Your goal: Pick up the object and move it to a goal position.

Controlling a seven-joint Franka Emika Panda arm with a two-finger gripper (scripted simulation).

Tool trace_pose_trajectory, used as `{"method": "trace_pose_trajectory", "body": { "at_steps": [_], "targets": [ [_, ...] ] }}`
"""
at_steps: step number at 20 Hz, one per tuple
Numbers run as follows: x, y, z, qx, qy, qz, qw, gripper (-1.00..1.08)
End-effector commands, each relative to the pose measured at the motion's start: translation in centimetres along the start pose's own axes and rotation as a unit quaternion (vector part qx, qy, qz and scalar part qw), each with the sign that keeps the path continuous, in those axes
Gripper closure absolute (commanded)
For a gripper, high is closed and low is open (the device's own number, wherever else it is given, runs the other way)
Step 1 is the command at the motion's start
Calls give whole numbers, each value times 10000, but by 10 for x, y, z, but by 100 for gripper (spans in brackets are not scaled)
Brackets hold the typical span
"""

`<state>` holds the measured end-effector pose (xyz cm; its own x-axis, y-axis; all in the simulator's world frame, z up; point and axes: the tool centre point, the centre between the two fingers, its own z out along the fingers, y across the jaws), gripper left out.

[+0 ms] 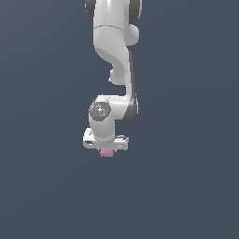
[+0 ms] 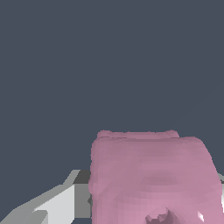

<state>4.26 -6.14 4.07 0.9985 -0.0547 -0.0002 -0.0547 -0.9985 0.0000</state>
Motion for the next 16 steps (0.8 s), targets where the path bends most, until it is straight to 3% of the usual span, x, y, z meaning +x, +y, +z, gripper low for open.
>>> {"method": "trace_pose_trajectory", "body": {
  "at_steps": [1,9,16],
  "targets": [
    [0,0,0,0,1,0,10000,108],
    [-2,1,-5,0,1,0,10000,108],
    [-11,9,-33,0,1,0,10000,108]
  ]
}}
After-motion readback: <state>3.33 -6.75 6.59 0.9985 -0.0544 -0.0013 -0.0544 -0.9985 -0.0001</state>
